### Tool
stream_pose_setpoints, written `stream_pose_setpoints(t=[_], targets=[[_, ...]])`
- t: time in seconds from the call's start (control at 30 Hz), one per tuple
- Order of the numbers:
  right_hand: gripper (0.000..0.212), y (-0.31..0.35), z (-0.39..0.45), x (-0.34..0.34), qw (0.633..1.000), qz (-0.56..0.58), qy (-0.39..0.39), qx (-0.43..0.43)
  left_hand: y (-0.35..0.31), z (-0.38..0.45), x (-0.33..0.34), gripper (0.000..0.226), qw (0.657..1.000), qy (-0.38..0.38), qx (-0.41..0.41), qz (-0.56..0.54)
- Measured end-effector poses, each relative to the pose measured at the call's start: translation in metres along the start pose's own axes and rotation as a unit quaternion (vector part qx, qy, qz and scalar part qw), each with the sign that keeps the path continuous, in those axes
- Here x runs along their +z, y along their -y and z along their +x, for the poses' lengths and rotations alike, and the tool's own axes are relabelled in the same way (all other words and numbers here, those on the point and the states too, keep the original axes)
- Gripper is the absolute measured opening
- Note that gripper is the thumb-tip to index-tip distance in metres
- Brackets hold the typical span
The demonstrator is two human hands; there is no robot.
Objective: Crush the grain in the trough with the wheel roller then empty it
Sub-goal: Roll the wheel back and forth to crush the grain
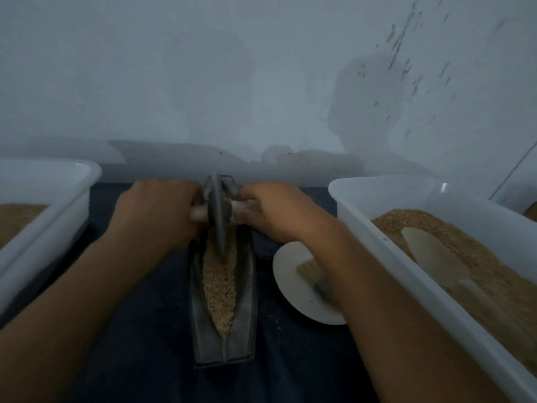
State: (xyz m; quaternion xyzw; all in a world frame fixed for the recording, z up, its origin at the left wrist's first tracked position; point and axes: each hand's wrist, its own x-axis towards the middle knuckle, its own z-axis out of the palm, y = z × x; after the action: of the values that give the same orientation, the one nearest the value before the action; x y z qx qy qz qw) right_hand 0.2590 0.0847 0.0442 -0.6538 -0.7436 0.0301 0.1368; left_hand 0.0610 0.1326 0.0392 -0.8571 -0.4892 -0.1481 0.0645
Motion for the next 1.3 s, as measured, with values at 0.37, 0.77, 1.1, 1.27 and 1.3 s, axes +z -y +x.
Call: stream_pose_setpoints(t=[0.37,0.77,1.1,1.27,1.3], targets=[[0.039,0.027,-0.029,-0.035,0.989,-0.043,0.137,-0.035,-0.020,-0.025,-0.055,0.044,0.976,0.183,0.065,0.096],[0.021,0.007,-0.011,-0.011,0.994,-0.015,0.104,0.011,-0.001,-0.003,-0.015,0.011,0.992,0.120,0.036,-0.019],[0.045,-0.014,0.012,0.030,0.992,-0.097,-0.080,0.012,0.015,0.008,0.040,0.059,0.998,-0.021,0.049,0.024],[0.041,-0.011,0.004,0.021,0.999,-0.048,0.003,0.016,0.008,0.001,0.030,0.058,0.998,0.003,0.061,0.018],[0.040,-0.010,0.000,0.019,0.999,-0.039,0.022,0.019,0.007,-0.003,0.027,0.055,0.998,0.009,0.063,0.019]])
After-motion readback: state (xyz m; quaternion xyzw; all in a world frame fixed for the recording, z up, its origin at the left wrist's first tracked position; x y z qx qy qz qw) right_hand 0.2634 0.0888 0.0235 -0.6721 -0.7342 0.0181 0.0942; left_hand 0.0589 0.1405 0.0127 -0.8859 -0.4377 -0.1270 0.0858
